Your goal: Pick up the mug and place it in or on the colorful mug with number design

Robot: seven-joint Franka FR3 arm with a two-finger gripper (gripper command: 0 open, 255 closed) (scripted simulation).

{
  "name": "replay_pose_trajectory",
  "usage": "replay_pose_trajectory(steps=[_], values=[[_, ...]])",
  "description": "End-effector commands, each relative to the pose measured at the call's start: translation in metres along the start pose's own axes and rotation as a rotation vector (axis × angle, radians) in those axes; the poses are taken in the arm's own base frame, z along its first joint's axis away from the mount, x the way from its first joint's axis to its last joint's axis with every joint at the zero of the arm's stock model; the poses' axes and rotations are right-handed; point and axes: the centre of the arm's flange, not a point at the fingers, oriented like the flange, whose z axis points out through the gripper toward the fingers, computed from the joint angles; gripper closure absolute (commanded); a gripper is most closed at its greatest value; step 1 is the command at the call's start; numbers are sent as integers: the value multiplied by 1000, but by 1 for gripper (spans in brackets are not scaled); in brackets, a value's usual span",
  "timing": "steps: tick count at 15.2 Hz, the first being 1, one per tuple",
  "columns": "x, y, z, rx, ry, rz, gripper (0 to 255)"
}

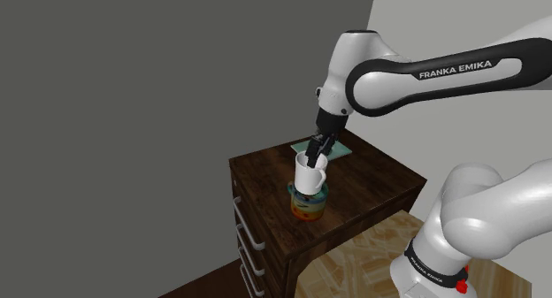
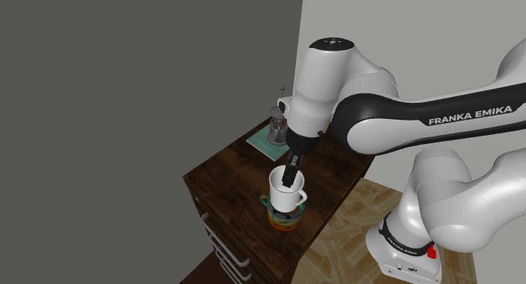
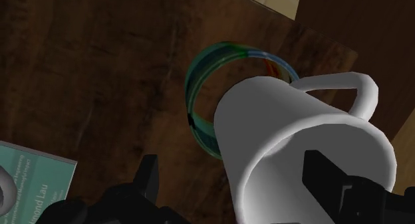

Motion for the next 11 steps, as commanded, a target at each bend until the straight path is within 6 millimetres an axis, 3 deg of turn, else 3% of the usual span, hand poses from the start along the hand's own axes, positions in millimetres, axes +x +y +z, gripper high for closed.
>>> replay_pose_trajectory(steps=[1, 3, 11], values=[[0, 0, -20, 0, -1, 0, 0], [0, 0, -43, 0, -1, 0, 0], [0, 0, -43, 0, -1, 0, 0]])
